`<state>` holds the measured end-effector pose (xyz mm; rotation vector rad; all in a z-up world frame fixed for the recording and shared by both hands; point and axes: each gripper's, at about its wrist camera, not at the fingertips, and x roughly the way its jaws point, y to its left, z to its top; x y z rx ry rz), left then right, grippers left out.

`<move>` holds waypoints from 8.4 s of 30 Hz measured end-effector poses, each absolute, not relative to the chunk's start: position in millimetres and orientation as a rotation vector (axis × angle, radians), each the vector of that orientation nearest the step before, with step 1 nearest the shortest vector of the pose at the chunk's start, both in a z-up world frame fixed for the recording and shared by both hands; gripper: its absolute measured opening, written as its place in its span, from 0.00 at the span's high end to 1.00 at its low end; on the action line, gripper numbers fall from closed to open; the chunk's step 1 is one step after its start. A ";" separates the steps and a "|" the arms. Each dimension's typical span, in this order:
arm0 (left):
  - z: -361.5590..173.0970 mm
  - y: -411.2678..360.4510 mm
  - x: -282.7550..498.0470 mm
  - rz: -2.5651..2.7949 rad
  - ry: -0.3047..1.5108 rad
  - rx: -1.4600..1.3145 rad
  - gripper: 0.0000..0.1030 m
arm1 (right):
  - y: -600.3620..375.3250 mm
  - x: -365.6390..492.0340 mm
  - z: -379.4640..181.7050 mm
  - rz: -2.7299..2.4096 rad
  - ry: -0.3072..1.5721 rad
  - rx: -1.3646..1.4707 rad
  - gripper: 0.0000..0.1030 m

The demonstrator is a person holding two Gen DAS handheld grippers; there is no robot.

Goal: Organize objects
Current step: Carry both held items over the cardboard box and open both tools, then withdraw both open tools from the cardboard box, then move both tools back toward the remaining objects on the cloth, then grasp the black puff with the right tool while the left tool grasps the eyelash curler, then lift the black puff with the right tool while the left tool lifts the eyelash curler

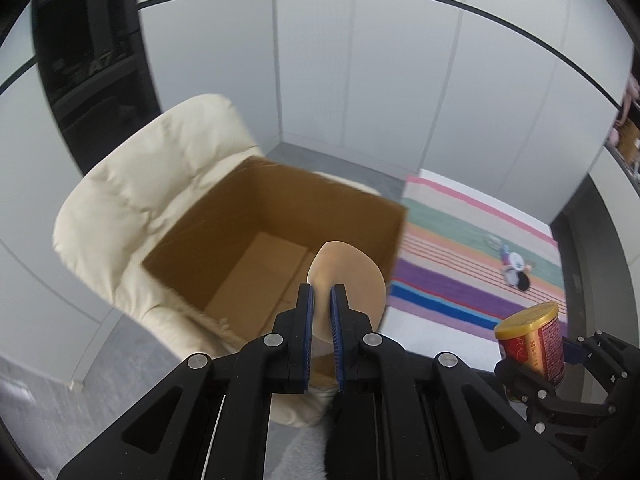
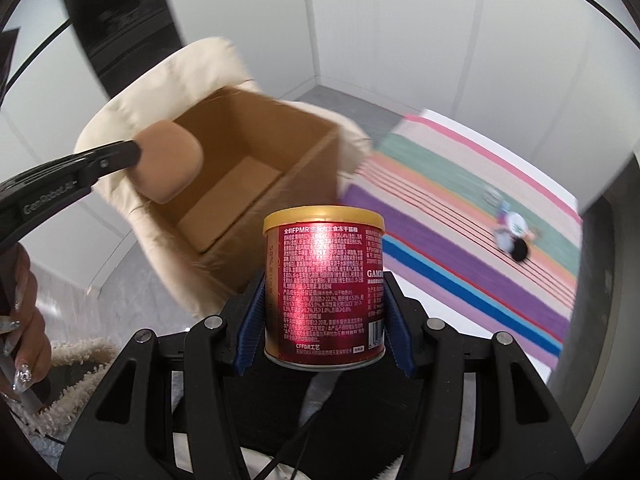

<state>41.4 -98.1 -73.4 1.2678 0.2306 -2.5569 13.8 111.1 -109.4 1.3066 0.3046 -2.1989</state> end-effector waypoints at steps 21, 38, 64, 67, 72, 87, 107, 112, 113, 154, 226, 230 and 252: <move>-109.3 -206.1 -8.7 -2.355 0.388 1.258 0.88 | -41.7 -52.4 -138.0 -2.065 0.414 1.252 0.45; -119.5 -219.6 -24.8 -2.314 0.374 1.232 0.05 | -47.5 -86.4 -146.5 -2.065 0.319 1.213 0.02; -87.5 -190.8 20.3 -2.373 0.304 1.212 0.05 | -14.5 -56.1 -123.5 -2.111 0.315 1.241 0.02; -86.2 -182.6 31.6 -2.376 0.298 1.217 0.05 | -4.6 -44.5 -119.3 -2.116 0.307 1.245 0.02; -84.7 -168.1 49.2 -2.384 0.281 1.227 0.05 | 8.4 -26.8 -114.1 -2.119 0.301 1.254 0.02; -102.3 -150.1 110.0 -2.341 0.305 1.251 0.05 | 53.7 28.9 -123.5 -2.091 0.269 1.317 0.02; -101.5 -82.4 78.7 -2.515 0.210 1.345 0.05 | 114.7 24.7 -123.3 -2.210 0.194 1.376 0.02; -102.6 -55.1 65.0 -2.563 0.164 1.377 0.05 | 143.8 19.2 -120.9 -2.273 0.164 1.390 0.02; -102.6 -50.6 62.5 -2.572 0.159 1.382 0.05 | 150.9 18.1 -120.9 -2.285 0.155 1.394 0.02; -185.3 154.7 -133.9 -2.770 -0.073 1.751 0.05 | 430.9 -106.8 -225.0 -2.684 -0.211 1.715 0.02; -211.0 217.3 -290.2 -2.800 -0.052 1.789 0.44 | 406.6 -244.0 -207.2 -2.725 0.010 1.530 0.55; -166.6 201.2 -282.7 -2.817 -0.024 1.733 0.44 | 396.8 -239.6 -166.8 -2.737 0.027 1.486 0.55; -9.9 191.1 -224.5 -2.951 -0.057 1.525 0.44 | 399.3 -194.9 -14.6 -2.831 -0.026 1.280 0.55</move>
